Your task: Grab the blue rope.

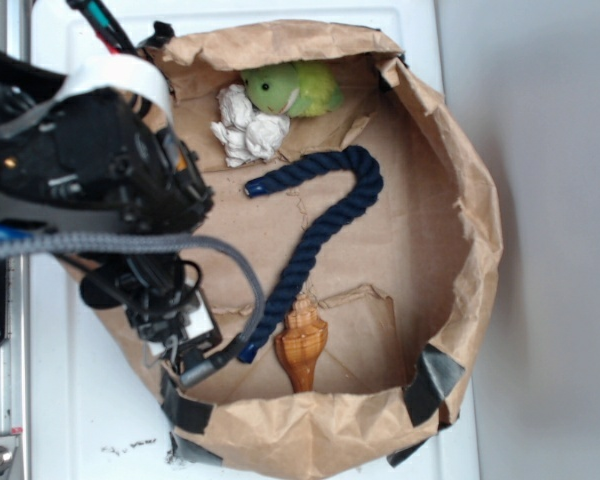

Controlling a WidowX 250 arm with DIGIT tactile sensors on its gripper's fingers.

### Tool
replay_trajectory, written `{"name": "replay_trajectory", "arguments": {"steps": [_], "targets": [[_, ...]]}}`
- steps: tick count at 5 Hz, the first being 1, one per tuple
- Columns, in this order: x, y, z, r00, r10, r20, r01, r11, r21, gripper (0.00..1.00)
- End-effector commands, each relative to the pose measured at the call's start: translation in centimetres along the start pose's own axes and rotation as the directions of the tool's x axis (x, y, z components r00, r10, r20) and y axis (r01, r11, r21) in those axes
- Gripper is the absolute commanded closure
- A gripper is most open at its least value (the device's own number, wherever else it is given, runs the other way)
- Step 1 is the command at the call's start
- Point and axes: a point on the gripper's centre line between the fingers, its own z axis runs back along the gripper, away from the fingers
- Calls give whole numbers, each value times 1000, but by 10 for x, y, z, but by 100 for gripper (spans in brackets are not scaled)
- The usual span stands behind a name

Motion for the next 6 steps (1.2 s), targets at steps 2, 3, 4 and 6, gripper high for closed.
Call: {"name": "replay_trajectory", "arguments": {"steps": [2,3,4,6], "targets": [[73,-21,-31,983,180,37,-182,982,54,0],[83,-22,-44,975,217,45,-219,974,59,0],[74,-16,-47,974,217,71,-219,975,32,0],[61,-17,-83,970,239,52,-242,967,82,0]]}}
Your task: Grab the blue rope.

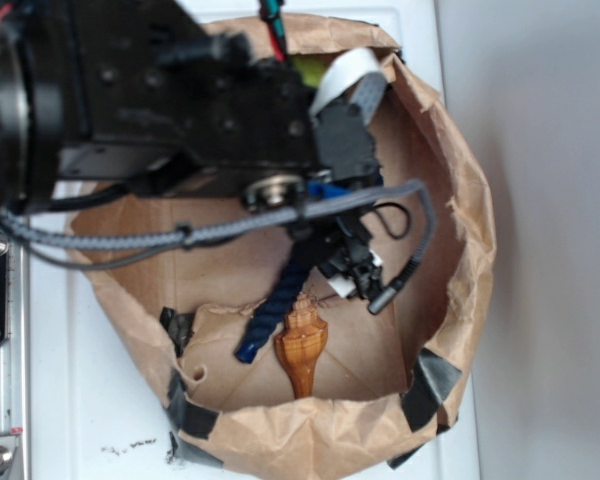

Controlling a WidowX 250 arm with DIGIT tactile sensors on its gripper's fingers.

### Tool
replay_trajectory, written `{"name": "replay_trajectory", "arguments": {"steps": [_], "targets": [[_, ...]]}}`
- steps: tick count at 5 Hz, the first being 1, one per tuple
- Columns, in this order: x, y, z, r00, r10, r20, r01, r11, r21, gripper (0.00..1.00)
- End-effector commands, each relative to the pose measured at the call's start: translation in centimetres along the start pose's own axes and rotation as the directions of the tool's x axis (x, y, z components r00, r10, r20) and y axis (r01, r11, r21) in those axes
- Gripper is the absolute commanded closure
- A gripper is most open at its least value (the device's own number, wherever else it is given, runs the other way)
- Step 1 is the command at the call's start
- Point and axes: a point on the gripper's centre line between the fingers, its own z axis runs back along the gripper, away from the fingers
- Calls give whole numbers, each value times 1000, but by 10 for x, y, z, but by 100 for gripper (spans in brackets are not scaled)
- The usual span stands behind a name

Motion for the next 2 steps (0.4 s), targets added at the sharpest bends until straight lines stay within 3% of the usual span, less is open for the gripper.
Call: {"name": "replay_trajectory", "arguments": {"steps": [1,2], "targets": [[5,-18,-13,999,40,-29,-40,999,2,0],[6,-19,-19,998,60,-36,-59,998,9,0]]}}
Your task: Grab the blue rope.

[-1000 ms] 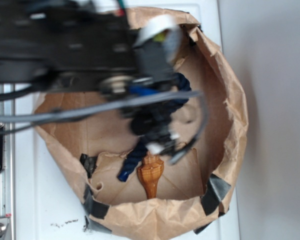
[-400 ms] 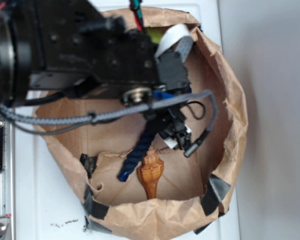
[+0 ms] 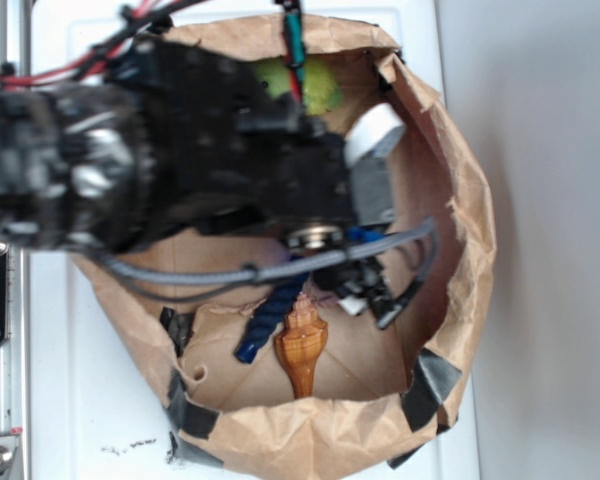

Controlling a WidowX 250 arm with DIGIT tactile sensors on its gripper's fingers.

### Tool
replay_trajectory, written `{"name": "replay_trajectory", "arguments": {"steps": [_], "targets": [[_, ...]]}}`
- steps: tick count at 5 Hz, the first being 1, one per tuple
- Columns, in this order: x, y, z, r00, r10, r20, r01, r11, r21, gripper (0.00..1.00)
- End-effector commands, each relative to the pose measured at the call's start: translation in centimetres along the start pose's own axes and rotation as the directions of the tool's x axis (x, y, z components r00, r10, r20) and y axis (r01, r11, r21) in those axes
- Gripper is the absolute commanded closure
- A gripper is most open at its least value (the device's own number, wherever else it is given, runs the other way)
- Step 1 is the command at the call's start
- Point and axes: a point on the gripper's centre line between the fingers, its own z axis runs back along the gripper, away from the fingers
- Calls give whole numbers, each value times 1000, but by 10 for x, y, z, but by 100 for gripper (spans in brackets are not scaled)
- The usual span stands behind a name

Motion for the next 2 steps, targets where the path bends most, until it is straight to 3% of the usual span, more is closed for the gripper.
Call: {"name": "replay_trajectory", "arguments": {"steps": [1,2], "targets": [[1,-3,3,998,15,56,-15,1000,-10,0],[1,-2,-1,998,-3,63,3,1000,5,0]]}}
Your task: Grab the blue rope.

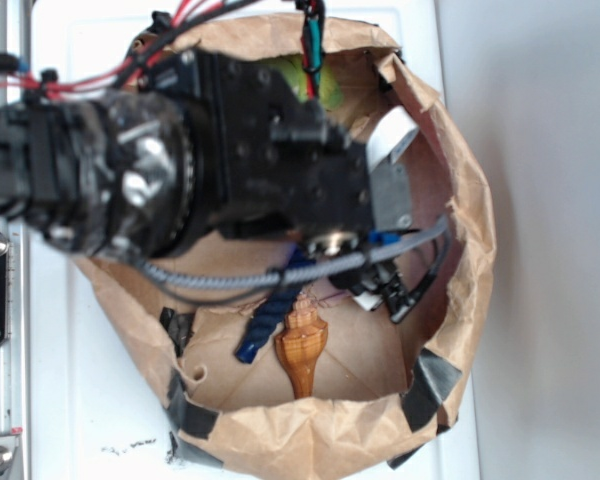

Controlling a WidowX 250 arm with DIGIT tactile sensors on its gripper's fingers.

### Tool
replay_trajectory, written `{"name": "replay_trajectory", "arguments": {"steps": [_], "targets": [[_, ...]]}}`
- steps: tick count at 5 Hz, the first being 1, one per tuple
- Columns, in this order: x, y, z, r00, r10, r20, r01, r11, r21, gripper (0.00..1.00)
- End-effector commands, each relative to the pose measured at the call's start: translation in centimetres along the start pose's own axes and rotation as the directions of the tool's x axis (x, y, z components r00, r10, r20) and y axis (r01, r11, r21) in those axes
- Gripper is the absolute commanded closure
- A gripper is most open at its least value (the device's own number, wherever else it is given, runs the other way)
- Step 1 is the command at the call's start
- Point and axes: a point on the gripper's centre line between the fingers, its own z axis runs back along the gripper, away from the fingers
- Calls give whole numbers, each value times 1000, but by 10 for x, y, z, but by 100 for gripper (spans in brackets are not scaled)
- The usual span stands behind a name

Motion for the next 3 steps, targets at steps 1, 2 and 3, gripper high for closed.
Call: {"name": "replay_trajectory", "arguments": {"steps": [1,2,3], "targets": [[8,-2,8,998,-23,55,23,1000,-4,0],[6,-1,7,999,-19,48,18,1000,11,0],[2,3,1,1000,-26,3,26,1000,6,0]]}}
